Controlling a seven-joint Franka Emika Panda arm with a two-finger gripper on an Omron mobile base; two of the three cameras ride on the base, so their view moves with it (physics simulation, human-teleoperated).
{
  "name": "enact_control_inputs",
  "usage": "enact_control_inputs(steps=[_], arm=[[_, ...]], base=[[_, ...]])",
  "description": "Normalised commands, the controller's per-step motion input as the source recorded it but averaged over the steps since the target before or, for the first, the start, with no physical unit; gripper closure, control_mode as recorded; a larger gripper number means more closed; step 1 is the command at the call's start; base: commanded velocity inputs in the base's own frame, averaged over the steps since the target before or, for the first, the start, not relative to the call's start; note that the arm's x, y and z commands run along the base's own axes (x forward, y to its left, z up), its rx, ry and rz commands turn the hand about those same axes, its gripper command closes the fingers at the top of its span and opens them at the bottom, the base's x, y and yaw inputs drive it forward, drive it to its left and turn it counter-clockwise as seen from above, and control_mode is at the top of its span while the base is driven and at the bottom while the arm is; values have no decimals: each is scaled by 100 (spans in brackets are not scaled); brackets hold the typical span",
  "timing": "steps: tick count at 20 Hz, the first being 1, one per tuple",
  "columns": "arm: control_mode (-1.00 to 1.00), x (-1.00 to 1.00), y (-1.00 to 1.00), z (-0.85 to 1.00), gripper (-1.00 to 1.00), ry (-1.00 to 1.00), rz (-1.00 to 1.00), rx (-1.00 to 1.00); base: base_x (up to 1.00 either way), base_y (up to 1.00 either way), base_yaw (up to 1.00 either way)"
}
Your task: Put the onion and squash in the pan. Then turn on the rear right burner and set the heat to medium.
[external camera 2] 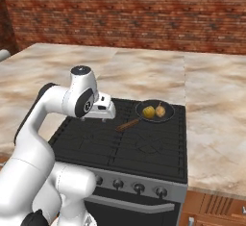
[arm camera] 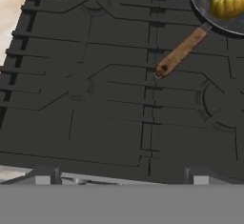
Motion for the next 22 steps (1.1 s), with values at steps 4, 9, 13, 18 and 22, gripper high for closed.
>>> enact_control_inputs(steps=[4,9,13,18,22], arm=[[-100,0,0,0,-100,1,0,0],[-100,0,0,0,-100,0,0,0],[-100,0,0,0,-100,0,0,0],[-100,0,-4,0,-100,0,0,0],[-100,0,-25,-5,-100,0,0,2]], base=[[0,0,0],[0,0,0],[0,0,0],[0,0,0],[0,0,0]])
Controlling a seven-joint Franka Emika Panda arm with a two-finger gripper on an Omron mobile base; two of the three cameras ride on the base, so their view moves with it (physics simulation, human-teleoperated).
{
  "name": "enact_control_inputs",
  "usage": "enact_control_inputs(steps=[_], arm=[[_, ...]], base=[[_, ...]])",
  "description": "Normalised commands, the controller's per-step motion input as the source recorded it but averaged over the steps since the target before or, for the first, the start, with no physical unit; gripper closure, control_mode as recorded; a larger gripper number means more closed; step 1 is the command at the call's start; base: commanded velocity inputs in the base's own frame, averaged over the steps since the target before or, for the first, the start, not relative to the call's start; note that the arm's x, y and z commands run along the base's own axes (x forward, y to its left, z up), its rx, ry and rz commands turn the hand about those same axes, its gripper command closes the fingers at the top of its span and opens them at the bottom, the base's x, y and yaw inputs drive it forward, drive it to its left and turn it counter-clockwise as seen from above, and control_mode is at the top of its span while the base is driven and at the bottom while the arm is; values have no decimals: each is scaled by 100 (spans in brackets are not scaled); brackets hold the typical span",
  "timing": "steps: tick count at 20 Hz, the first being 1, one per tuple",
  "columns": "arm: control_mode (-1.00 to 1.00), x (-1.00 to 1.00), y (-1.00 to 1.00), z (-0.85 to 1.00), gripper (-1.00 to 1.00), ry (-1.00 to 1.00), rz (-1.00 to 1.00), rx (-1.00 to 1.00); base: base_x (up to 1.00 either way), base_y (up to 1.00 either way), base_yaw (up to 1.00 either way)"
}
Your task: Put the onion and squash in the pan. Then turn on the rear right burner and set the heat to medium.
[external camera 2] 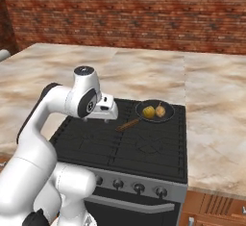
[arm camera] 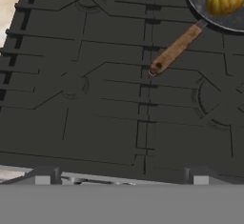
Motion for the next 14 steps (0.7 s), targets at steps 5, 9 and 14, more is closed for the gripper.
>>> enact_control_inputs(steps=[5,9,14], arm=[[-100,-4,-91,-54,-100,-3,-1,26],[-100,-9,-83,-43,-100,-11,0,19],[-100,-31,-75,-9,-100,-7,0,6]], base=[[0,0,0],[0,0,0],[0,0,0]])
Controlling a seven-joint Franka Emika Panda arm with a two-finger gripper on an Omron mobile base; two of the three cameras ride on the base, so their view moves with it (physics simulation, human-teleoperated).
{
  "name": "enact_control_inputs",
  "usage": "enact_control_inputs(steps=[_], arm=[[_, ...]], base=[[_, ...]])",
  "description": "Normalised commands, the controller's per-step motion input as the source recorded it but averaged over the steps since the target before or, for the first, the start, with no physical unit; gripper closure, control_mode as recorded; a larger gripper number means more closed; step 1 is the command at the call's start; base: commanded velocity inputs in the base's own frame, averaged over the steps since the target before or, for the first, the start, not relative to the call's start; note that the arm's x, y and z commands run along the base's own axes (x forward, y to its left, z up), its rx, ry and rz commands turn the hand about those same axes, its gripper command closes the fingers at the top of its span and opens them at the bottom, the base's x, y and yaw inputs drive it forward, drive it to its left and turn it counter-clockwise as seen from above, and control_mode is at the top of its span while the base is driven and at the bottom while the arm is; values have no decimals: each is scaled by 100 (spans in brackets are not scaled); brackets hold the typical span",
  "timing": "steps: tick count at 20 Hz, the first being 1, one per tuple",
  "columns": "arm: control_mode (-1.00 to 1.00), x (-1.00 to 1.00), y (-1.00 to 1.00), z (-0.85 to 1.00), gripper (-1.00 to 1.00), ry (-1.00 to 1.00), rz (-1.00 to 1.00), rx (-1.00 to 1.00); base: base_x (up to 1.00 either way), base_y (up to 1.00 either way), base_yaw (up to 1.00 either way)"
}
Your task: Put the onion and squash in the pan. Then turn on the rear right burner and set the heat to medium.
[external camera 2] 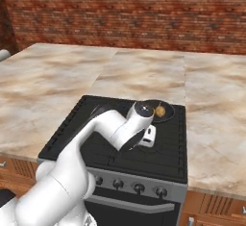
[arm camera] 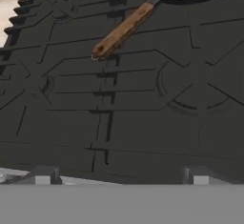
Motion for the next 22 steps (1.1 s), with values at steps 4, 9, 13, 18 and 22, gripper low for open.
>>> enact_control_inputs(steps=[4,9,13,18,22], arm=[[-100,-40,-49,0,-100,-1,-1,0],[-100,-34,-6,1,-100,-16,-2,-1],[-100,-32,0,-12,-100,-22,-5,-6],[-100,-28,-1,-43,-100,-22,-8,-2],[-100,-5,-14,-56,-100,-28,-9,-1]], base=[[0,0,0],[0,0,0],[0,0,0],[0,0,0],[0,0,0]])
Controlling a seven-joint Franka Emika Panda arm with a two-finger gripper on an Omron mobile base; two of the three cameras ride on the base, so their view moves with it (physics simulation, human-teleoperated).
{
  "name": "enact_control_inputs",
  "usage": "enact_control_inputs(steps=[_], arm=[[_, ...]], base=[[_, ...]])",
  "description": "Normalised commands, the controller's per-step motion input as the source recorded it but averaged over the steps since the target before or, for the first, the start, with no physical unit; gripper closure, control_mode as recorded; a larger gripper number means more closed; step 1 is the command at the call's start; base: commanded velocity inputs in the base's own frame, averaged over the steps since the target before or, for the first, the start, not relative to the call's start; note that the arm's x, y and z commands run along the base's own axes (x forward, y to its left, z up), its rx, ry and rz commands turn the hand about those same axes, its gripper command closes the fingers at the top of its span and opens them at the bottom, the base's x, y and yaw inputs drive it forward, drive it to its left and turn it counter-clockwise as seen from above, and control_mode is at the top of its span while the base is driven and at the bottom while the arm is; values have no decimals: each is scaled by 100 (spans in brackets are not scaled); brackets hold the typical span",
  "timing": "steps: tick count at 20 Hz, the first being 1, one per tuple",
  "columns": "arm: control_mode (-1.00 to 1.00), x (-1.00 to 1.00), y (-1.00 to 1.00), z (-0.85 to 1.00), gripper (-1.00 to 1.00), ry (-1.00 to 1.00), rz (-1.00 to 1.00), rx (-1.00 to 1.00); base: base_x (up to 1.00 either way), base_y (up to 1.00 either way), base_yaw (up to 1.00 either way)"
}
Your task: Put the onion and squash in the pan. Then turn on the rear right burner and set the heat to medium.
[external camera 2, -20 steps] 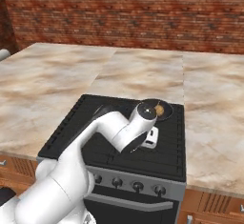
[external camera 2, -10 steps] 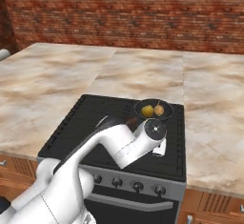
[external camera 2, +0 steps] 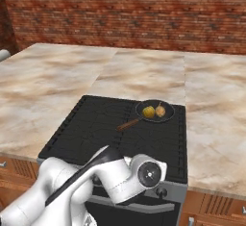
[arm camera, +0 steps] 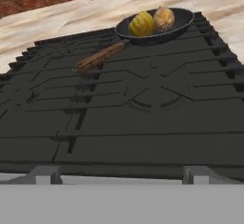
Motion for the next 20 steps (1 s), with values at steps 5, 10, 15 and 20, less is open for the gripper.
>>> enact_control_inputs(steps=[5,10,15,20], arm=[[-100,0,-18,-56,-100,-28,-8,0],[-100,0,-11,-40,-100,-32,-4,0],[-100,0,-3,-33,-100,-30,0,0],[-100,-5,-3,-16,-100,-25,0,-2]], base=[[0,0,0],[0,0,0],[0,0,0],[0,0,0]])
